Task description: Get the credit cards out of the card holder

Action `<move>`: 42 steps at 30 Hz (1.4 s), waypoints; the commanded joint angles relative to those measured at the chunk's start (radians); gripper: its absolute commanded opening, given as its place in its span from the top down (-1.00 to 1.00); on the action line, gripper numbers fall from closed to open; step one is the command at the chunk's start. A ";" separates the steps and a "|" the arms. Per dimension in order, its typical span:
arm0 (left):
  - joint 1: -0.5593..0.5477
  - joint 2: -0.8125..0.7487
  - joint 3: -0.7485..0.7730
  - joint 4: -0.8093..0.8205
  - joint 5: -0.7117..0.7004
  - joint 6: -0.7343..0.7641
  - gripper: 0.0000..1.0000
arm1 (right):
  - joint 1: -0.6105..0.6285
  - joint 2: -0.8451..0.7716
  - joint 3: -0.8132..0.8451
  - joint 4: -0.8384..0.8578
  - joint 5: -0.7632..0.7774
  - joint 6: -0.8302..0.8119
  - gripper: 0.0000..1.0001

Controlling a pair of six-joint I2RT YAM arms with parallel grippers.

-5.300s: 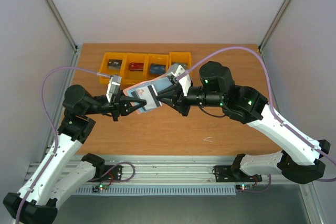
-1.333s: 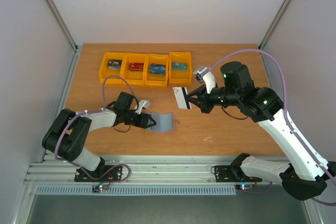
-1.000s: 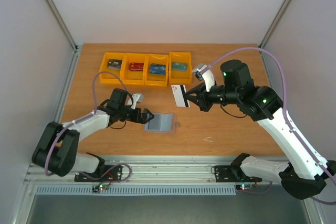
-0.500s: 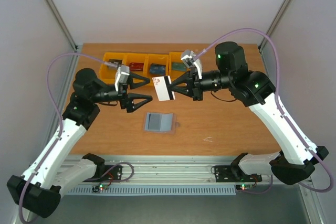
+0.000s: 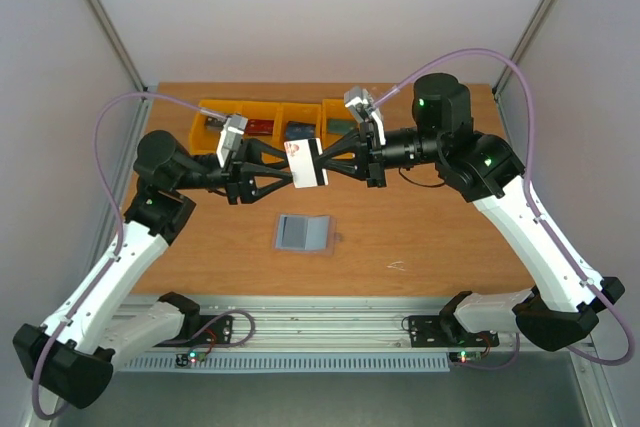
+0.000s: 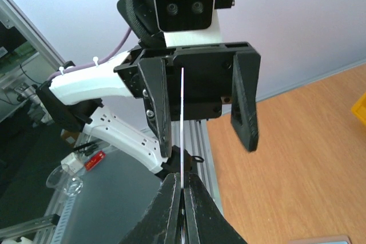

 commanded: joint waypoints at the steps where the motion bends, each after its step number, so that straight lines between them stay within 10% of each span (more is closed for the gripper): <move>1: -0.039 0.018 0.031 0.076 -0.008 -0.025 0.07 | 0.010 -0.004 0.004 0.028 0.012 0.018 0.98; 14: -0.077 0.016 0.052 0.078 -0.019 0.005 0.98 | 0.023 -0.017 -0.021 0.014 0.015 0.027 0.98; 23: -0.064 -0.036 0.089 -0.246 -0.181 0.234 1.00 | 0.021 -0.087 -0.081 -0.008 0.174 -0.003 0.60; 31: -0.061 -0.073 0.164 -0.700 -0.828 1.018 0.99 | 0.015 -0.148 -0.106 -0.080 0.484 0.020 -0.66; 36: -0.061 -0.140 -0.075 -0.198 -1.254 1.814 0.99 | 0.013 -0.218 -0.144 -0.080 0.571 0.028 -0.89; 38: -0.049 -0.158 -0.217 0.133 -1.200 2.196 0.99 | 0.014 -0.235 -0.149 -0.079 0.574 0.030 -0.91; 42: -0.044 -0.202 -0.318 0.344 -0.977 2.504 0.99 | 0.013 -0.250 -0.152 -0.074 0.581 0.040 -0.93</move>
